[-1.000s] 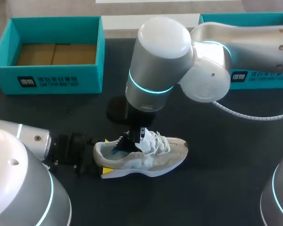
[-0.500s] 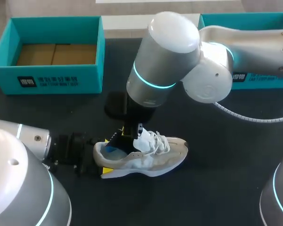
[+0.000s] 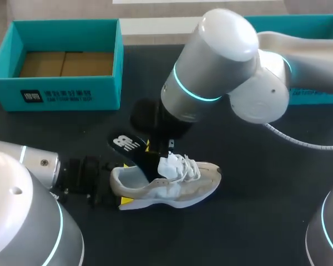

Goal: Take the shoe out of the shoebox, open the shoe tongue, remove and reinsert the insole, then place the shoe into the shoebox

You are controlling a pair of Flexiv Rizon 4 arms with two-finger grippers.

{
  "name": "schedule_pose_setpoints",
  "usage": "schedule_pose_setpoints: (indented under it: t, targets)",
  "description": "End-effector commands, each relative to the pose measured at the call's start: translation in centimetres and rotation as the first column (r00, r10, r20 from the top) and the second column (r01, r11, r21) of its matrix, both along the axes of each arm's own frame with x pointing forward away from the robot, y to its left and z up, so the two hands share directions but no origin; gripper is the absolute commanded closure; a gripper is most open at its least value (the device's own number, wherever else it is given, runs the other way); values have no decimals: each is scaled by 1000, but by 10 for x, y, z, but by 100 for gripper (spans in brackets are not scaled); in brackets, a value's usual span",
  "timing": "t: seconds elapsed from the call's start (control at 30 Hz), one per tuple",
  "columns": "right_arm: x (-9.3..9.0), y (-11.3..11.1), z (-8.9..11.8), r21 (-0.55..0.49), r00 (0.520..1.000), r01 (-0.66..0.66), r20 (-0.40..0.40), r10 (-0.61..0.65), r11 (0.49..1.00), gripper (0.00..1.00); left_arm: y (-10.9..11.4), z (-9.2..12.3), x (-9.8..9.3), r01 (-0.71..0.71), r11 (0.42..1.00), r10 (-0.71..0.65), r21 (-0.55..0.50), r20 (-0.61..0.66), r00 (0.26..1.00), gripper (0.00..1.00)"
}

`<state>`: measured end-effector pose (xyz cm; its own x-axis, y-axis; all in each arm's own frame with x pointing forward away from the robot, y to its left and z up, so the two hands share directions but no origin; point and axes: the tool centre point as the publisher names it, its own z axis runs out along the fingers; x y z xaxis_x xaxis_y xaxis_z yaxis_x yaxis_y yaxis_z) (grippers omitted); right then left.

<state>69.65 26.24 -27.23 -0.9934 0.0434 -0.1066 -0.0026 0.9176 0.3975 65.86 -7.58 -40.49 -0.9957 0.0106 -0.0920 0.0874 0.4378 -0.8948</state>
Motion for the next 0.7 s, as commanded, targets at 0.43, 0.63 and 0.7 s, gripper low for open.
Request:
schedule_pose_setpoints:
  t: [0.43,0.63,0.7]
  targets:
    - [-14,24,-22,68,986,-130,-95,136,989,100,-1,-2,-1,-1,1000,1,2,1,1000,100]
    - [-15,31,-28,72,979,-158,-116,165,985,100,-1,-2,-1,-1,1000,1,2,1,1000,100]
    - [-14,31,-30,72,979,-158,-119,166,985,100,-1,-2,-1,-1,1000,1,2,1,1000,100]
